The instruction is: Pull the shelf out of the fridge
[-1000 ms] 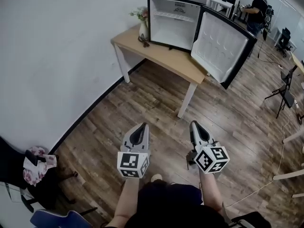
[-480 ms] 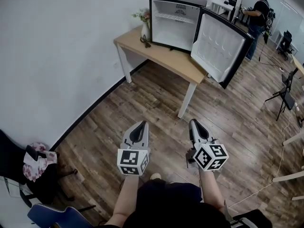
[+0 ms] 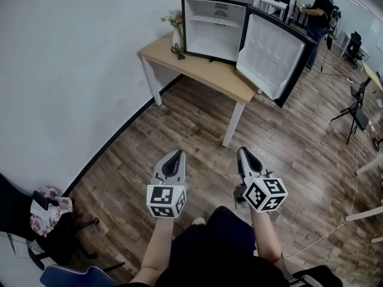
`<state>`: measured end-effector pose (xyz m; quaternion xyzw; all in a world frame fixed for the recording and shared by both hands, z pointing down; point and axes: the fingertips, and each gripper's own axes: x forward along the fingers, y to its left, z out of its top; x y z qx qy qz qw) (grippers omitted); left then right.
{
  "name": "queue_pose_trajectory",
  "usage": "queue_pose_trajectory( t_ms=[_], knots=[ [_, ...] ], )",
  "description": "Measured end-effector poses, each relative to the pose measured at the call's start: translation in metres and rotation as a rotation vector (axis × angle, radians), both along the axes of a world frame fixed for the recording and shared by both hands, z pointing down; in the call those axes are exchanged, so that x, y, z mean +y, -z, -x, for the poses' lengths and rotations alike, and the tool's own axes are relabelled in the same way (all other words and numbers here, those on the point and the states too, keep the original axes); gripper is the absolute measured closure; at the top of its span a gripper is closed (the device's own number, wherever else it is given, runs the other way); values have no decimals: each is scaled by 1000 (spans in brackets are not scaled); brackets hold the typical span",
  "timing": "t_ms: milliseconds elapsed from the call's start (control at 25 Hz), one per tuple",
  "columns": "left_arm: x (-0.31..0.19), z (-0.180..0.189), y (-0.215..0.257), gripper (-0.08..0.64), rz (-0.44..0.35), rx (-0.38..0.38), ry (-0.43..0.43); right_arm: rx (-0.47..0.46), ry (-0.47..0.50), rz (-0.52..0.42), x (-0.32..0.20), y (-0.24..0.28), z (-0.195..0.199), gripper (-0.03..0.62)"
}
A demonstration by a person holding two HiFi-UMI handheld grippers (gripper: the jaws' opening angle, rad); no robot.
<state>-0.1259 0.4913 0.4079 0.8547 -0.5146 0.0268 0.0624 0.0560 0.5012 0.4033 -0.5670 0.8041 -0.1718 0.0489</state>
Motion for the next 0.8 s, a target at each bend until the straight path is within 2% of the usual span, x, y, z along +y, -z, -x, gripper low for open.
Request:
queue_pose_trajectory(
  t_ms=[360,800],
  knots=[
    [-18,6,-3,554,8,-1,19,-9,15,33,-20,-12,2,600],
    [-82,-3,-10,554,19,-9,52,-38,51,60,-89,-22,-7,599]
  ],
)
